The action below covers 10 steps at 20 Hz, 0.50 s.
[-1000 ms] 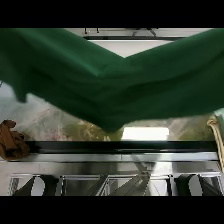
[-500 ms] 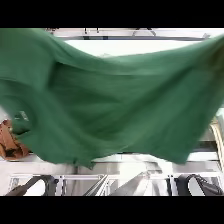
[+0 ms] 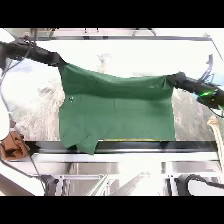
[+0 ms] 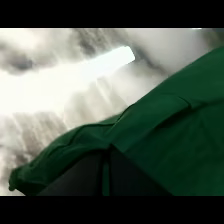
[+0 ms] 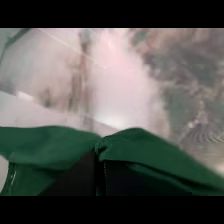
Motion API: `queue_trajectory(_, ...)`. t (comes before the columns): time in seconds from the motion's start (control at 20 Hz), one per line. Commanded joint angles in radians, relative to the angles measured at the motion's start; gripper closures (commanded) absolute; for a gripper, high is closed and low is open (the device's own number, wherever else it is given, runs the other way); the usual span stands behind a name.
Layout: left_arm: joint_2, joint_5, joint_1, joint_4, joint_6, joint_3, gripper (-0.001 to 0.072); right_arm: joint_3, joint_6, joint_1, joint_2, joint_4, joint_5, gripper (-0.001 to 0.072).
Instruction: Fold the shirts.
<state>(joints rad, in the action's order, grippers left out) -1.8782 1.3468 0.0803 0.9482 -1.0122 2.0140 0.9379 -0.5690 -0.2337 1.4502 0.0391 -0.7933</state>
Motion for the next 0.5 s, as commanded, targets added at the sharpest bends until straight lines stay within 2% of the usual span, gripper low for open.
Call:
queue_trajectory(0.0, -0.149, 0.011, -0.004, 0.019, -0.018, 0.062, 0.0681, 0.085, 0.062, -0.003, 0.205, -0.077, -0.064, 0.0695)
queue_trajectory(0.2, -0.141, 0.083, 0.017, 0.02, -0.018, -0.071, 0.0681, 0.113, 0.056, -0.044, 0.246, -0.021, -0.091, 0.0695)
queue_trajectory(0.45, -0.141, 0.149, 0.023, 0.021, -0.027, -0.215, 0.0681, 0.113, -0.099, -0.084, 0.249, 0.312, -0.097, 0.0694)
